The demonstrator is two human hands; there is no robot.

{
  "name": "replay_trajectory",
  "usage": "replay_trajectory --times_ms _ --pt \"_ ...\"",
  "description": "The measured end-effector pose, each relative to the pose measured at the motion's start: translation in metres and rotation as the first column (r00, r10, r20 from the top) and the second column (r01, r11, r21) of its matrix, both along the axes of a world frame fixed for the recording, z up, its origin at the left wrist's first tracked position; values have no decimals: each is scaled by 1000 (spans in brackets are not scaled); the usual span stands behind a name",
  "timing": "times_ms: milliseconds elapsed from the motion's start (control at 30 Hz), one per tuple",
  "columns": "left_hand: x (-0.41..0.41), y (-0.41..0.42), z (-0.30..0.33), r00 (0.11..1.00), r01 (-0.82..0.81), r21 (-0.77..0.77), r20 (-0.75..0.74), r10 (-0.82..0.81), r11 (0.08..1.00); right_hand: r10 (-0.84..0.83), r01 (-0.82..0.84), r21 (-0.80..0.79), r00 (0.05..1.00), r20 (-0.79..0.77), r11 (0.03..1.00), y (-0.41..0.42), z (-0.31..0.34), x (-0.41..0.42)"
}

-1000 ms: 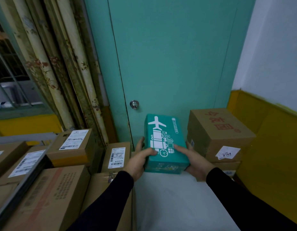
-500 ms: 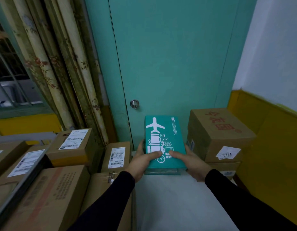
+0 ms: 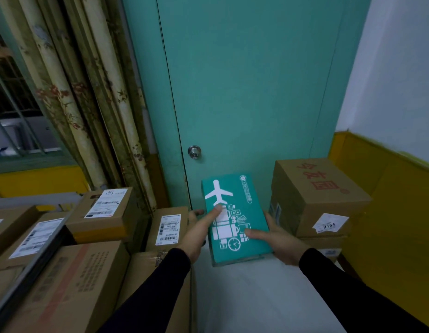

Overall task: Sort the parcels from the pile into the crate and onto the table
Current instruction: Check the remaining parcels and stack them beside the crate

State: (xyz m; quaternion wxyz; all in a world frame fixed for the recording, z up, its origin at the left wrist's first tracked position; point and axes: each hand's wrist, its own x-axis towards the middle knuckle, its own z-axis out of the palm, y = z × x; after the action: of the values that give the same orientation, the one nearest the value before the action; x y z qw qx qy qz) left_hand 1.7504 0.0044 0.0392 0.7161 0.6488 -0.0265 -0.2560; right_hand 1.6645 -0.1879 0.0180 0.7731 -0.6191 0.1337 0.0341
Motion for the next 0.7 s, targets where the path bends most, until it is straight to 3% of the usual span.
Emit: replay_trajectory --times_ms 200,400,533,700 --pt "17 0 11 990 -140 -61 -19 139 988 86 -88 -72 996 -34 993 4 4 -1" --pt "12 -7 12 997 -64 -54 49 66 996 -129 129 -5 992 1 992 2 20 12" --pt "2 -14 11 991 40 -14 128 -38 999 -164 162 30 985 55 986 1 27 21" --pt "-7 -19 14 966 12 53 258 -25 999 -232 234 -20 971 62 972 4 19 22"
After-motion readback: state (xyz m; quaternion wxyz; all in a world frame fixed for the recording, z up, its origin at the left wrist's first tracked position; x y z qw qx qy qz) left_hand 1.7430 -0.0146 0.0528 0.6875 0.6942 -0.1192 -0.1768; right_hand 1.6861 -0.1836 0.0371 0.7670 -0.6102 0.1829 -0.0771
